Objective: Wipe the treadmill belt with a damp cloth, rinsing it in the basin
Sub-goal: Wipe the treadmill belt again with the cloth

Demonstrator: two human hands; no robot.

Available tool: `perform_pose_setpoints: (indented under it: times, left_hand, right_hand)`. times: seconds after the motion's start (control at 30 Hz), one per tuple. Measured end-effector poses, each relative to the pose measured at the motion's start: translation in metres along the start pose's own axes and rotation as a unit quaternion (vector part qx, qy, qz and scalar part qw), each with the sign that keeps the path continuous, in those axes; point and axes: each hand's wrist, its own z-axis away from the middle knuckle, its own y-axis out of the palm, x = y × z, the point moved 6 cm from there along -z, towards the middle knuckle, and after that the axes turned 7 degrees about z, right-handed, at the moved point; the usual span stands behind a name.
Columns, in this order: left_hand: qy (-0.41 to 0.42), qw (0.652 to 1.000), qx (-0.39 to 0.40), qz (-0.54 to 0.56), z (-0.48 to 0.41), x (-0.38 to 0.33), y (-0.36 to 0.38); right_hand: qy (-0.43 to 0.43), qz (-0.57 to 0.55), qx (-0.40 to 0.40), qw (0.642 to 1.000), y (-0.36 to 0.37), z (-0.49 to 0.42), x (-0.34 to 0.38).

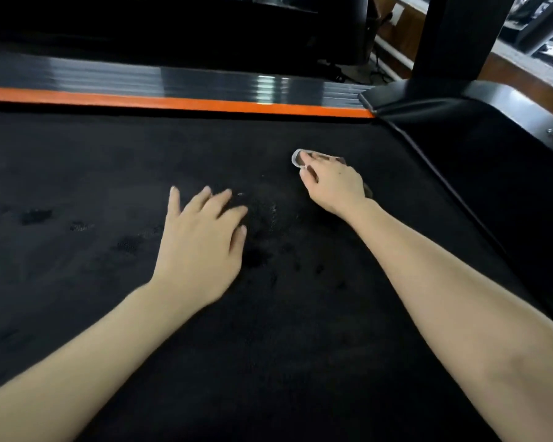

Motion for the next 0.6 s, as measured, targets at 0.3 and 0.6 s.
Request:
perform_pose_setpoints:
  times: [0.3,0.6]
  left_hand:
    - [-0.078,0.994,0.057,-0.047,0.083,0.014,0.015]
    - [-0.09,0.993,0.057,-0.049,0.084,0.009,0.015]
  right_hand:
    - [-0.222,-0.028,-0.022,0.974,-0.011,0.191,0.042]
    - [0.018,-0.034,-0.046,0.998,-0.014,0.146,-0.003]
